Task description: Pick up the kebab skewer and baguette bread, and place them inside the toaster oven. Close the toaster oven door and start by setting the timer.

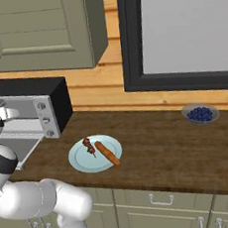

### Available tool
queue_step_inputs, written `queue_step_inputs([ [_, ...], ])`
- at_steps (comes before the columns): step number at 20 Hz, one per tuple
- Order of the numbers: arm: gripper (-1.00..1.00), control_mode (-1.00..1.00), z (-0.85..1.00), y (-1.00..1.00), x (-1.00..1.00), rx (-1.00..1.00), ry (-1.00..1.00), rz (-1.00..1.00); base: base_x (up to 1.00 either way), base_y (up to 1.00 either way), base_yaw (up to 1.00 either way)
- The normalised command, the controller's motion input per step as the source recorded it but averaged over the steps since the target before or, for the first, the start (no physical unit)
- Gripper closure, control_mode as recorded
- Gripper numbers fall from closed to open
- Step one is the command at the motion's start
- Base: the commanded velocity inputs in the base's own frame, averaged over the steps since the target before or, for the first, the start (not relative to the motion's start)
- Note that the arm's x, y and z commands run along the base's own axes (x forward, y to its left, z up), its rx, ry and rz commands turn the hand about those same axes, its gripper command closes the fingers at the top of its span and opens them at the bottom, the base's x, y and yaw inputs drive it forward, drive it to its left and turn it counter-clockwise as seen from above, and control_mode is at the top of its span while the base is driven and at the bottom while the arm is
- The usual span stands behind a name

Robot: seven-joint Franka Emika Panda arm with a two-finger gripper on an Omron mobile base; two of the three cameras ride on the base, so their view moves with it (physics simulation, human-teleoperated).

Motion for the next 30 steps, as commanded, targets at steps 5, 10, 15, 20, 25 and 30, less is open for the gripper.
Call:
queue_step_inputs([
  [5,-1.00,-1.00,-0.08,0.16,0.07,0.00,0.00,0.00,0.00,0.00,0.00],
  [10,-1.00,-1.00,-0.13,0.05,0.06,0.00,0.00,0.00,0.00,0.00,0.00],
  [15,-1.00,-1.00,-0.05,0.00,0.33,-0.02,0.00,0.00,0.00,0.00,0.00],
  [20,-1.00,-1.00,-0.14,0.00,0.24,-0.07,0.00,0.00,0.00,0.00,0.00],
  [25,-1.00,-1.00,-0.12,0.00,0.29,-0.06,0.00,0.00,0.00,0.00,0.00],
  [30,-1.00,-1.00,-0.05,0.00,0.28,-0.03,0.00,0.00,0.00,0.00,0.00],
])
